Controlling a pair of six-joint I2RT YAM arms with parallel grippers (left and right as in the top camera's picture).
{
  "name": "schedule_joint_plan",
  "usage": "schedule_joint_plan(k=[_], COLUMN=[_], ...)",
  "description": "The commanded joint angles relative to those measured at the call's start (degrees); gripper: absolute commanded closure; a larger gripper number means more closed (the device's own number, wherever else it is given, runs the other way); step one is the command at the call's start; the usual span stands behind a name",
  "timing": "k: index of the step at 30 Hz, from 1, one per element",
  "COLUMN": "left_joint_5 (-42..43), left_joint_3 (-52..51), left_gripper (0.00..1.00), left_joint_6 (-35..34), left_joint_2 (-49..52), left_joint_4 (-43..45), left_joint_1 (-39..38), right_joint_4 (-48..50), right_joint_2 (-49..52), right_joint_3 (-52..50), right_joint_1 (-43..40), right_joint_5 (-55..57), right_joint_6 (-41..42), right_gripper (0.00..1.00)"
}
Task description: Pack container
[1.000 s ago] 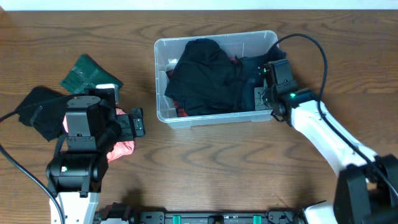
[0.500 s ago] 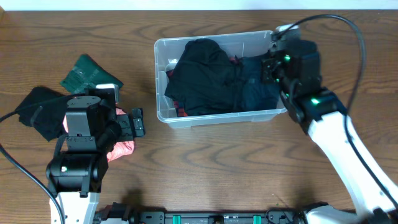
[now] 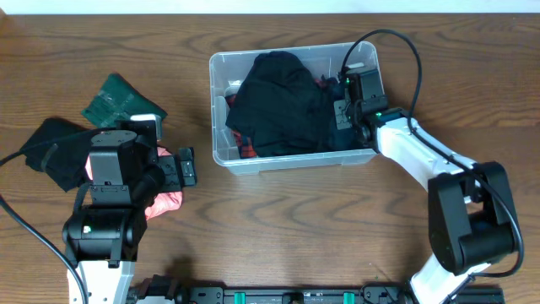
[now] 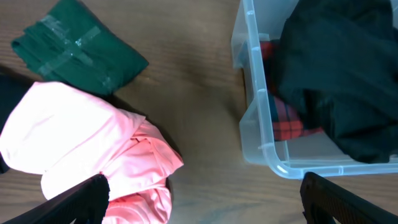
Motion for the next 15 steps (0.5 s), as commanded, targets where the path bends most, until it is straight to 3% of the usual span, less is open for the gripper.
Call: schedule_joint_plan(k=[1, 7, 15], left_joint_5=[-0.28, -0.28, -0.31], left_joint_3=[1.31, 1.31, 1.31], left_gripper=[0.02, 0.02, 0.02], left_joint_6=[0.72, 0.72, 0.74], left_joint_2=[-0.04, -0.04, -0.04], left_joint_4=[-0.72, -0.72, -0.52], left_joint_1=[-0.17, -0.17, -0.17], right_joint_4=[-1.92, -2.23, -2.14], right_joint_2=[1.9, -3.91, -20.98], right_joint_3=[-0.59, -0.59, -0.39], right_joint_1=[1.16, 3.3, 3.52], right_joint_5=[-1.38, -1.31, 2.56], right_joint_6=[-0.94, -2.03, -2.8], right_gripper=[0.99, 0.97, 0.92])
